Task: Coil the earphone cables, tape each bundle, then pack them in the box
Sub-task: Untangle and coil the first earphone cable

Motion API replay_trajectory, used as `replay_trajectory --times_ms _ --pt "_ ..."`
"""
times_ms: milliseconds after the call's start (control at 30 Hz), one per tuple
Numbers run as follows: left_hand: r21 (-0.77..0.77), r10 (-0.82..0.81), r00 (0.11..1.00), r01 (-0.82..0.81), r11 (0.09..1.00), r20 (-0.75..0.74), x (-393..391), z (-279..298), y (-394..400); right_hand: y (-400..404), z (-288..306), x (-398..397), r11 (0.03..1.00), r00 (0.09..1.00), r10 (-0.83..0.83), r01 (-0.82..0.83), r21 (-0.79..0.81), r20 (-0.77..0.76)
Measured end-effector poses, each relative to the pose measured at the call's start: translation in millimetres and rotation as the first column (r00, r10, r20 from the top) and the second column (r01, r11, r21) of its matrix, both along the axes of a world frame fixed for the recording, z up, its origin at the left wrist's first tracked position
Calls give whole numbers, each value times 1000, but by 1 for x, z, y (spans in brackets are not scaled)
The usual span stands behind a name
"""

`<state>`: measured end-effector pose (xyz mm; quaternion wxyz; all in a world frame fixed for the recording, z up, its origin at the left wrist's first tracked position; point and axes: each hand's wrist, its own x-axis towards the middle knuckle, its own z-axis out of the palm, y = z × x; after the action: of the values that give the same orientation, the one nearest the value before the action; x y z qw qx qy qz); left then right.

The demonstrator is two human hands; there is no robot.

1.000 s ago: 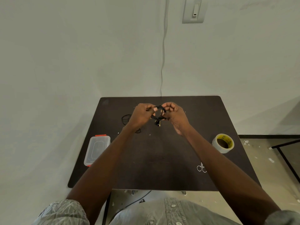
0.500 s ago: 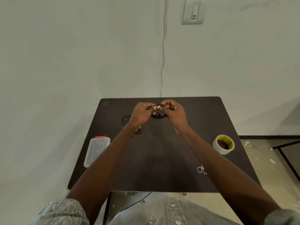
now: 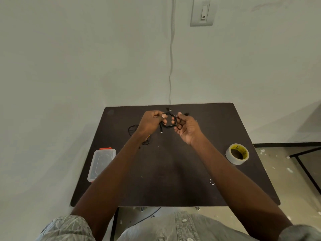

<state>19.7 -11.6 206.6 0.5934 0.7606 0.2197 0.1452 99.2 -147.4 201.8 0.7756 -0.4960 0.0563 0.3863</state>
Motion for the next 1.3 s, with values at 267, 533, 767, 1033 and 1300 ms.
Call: replay_trajectory --times_ms 267,533,767,1033,1300 --pt "4 -57 993 58 998 -104 -1 6 -1 -8 -12 3 889 987 -32 101 -447 160" --pt "111 -122 965 151 982 -232 6 9 -2 -14 -4 17 864 444 473 -66 -499 761" --pt "52 2 980 8 999 -199 5 10 3 -25 -21 22 826 507 512 -69 -560 693" --pt "-44 -1 989 -6 999 -146 5 13 1 -16 -13 22 878 653 362 3 -479 666" --pt "-251 38 992 -66 966 -117 6 4 -1 -9 -24 12 896 730 438 -309 -319 524"
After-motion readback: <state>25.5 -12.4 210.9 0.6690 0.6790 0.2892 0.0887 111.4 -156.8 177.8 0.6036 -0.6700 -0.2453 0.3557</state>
